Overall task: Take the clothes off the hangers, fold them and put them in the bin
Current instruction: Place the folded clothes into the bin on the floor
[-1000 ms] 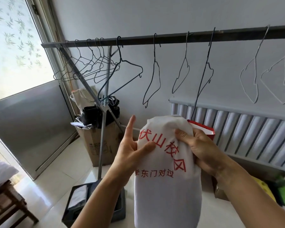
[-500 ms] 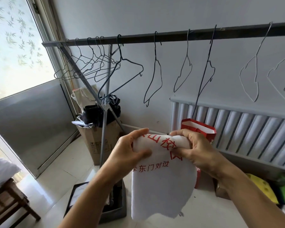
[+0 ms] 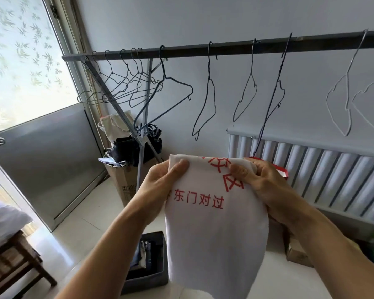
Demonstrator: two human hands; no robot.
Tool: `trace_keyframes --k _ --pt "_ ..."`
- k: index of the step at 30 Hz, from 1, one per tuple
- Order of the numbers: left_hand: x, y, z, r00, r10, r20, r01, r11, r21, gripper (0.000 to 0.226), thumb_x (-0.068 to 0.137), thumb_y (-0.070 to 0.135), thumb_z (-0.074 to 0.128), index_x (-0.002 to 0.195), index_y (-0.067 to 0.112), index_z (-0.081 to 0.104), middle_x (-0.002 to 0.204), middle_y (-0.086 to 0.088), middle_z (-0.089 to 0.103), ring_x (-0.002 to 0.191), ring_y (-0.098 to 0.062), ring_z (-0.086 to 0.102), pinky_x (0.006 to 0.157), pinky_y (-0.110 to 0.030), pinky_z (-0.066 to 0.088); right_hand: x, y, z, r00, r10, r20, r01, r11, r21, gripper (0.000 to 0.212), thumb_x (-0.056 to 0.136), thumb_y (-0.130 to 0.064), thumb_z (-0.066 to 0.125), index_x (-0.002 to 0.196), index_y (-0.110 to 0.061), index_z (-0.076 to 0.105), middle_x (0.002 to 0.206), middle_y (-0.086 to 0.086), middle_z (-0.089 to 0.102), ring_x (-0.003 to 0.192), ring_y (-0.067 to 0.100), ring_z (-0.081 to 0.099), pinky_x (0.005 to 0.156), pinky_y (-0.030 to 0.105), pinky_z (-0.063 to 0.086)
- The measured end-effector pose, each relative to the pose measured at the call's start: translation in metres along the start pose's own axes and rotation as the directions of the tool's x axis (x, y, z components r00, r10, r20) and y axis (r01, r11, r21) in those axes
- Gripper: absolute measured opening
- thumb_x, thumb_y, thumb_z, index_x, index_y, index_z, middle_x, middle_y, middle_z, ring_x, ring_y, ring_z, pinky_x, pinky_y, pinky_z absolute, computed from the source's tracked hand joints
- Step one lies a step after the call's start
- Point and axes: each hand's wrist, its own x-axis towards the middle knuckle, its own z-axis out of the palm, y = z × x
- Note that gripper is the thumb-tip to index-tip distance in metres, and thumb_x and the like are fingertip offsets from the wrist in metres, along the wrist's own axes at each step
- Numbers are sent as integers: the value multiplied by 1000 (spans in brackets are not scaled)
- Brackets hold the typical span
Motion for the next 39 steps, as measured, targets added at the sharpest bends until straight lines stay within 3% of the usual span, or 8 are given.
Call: trace_keyframes --k 6,10,18,21,25,28,31,39 --pt "-7 -27 0 995 -53 86 66 986 -155 67 61 55 85 104 6 72 103 -22 72 89 -31 72 73 -36 60 8 -6 -1 1000 2 -6 -1 997 73 36 81 -34 63 104 -7 69 89 17 74 75 27 73 59 32 60" --pt "-15 -43 -1 978 -132 161 145 987 -72 45 65 35 86 105 16 75 113 -15 71 105 -35 68 84 -41 58 11 -10 -4 996 58 -61 -49 989 143 37 83 -32 63 101 -1 69 86 17 74 71 26 72 58 33 60" --pt "-18 -32 8 991 -134 -16 129 979 -160 24 81 22 69 98 5 75 99 -19 74 81 -28 74 65 -33 59 -2 18 -12 972 236 -12 -193 824 533 60 90 -59 36 87 -18 81 97 12 75 84 28 74 62 39 61" --pt "-18 -29 12 991 -110 -70 97 980 -175 17 84 18 67 89 5 76 90 -17 75 72 -24 73 60 -29 58 -17 36 -4 987 129 98 -162 775 611 59 60 -74 65 92 -27 80 110 7 73 99 29 71 72 44 60" --pt "-16 -31 13 989 -78 -128 61 989 -132 13 80 19 70 80 7 75 79 -13 74 64 -19 70 56 -27 56 -21 54 3 976 181 124 -219 752 622 78 16 -43 98 89 -24 79 100 13 75 88 32 73 62 43 59" --pt "-16 -32 8 996 -67 -56 59 989 -132 11 75 7 78 84 8 73 80 -13 74 65 -20 70 55 -28 56 -18 45 5 957 272 96 -285 837 468 29 54 -19 93 80 -22 80 93 14 75 84 33 73 70 48 59" --pt "-18 -33 4 997 -43 -58 38 996 -86 19 77 7 77 93 6 68 82 -12 74 67 -20 70 57 -27 55 -12 38 4 958 286 -17 -251 865 434 24 75 -9 70 99 -7 74 101 20 73 94 39 70 86 54 53" --pt "-16 -35 6 950 66 -304 -51 997 57 55 87 16 70 130 43 49 68 -15 67 62 -23 61 55 -33 51 -6 24 11 950 230 -212 -144 923 357 10 91 -9 61 97 -6 68 77 11 74 65 21 72 55 34 59"
